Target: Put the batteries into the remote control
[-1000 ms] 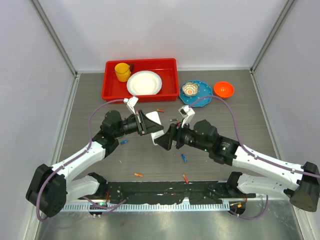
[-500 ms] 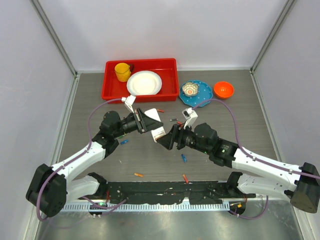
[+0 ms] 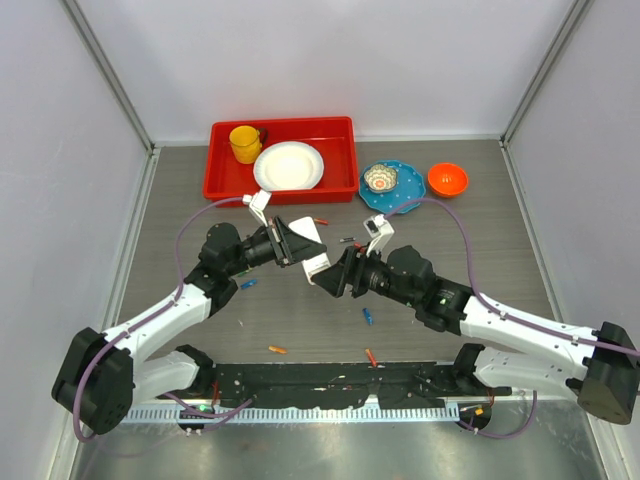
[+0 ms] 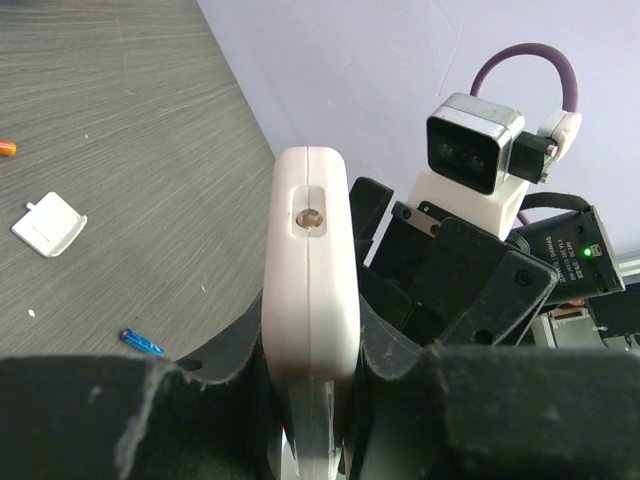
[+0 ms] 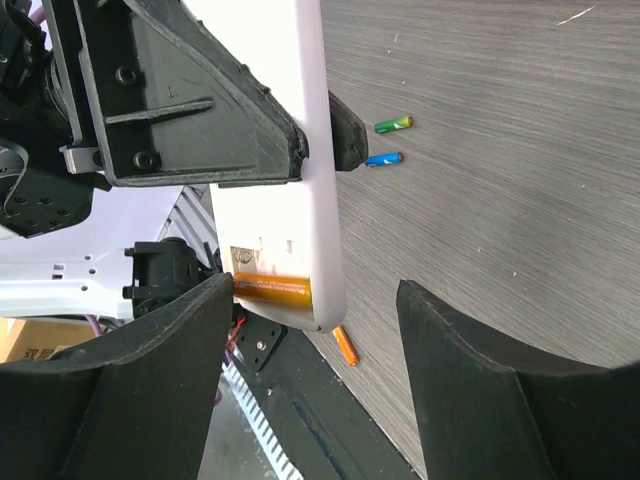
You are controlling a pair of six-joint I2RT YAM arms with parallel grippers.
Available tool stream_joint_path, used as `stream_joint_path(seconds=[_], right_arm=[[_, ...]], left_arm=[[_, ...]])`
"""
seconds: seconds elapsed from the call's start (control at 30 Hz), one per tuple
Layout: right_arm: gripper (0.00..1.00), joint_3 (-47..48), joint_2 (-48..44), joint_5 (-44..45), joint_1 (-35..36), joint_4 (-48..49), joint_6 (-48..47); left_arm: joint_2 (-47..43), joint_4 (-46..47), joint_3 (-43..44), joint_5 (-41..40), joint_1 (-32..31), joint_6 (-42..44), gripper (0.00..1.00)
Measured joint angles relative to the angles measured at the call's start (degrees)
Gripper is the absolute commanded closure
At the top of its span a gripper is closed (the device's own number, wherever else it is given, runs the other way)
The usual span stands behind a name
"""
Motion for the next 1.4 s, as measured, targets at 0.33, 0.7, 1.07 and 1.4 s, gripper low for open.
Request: stream_joint_path(seconds=[0.33, 0.7, 1.07, 1.4], right_arm=[[0.43, 0.0, 1.51, -1.44, -0.2, 1.79, 0.24], [0.19, -0.09, 1.09, -1.84, -1.05, 2.12, 0.85], [0.19, 3.69, -9.01, 3.3, -2.49, -4.92, -4.96], [0.3, 6.01, 1.92, 25.99, -3.98, -19.08, -13.92]], left_arm=[[-0.39, 0.15, -0.2, -0.42, 0.02, 0.04, 1.0], [-2.27, -0.68, -0.22, -0.9, 0.02, 0.72, 1.0], [-2.23, -1.16, -0.63, -0.92, 0.02, 1.68, 1.0], [-5.16, 1.55, -2.78, 5.86, 0.68, 0.0, 1.0]])
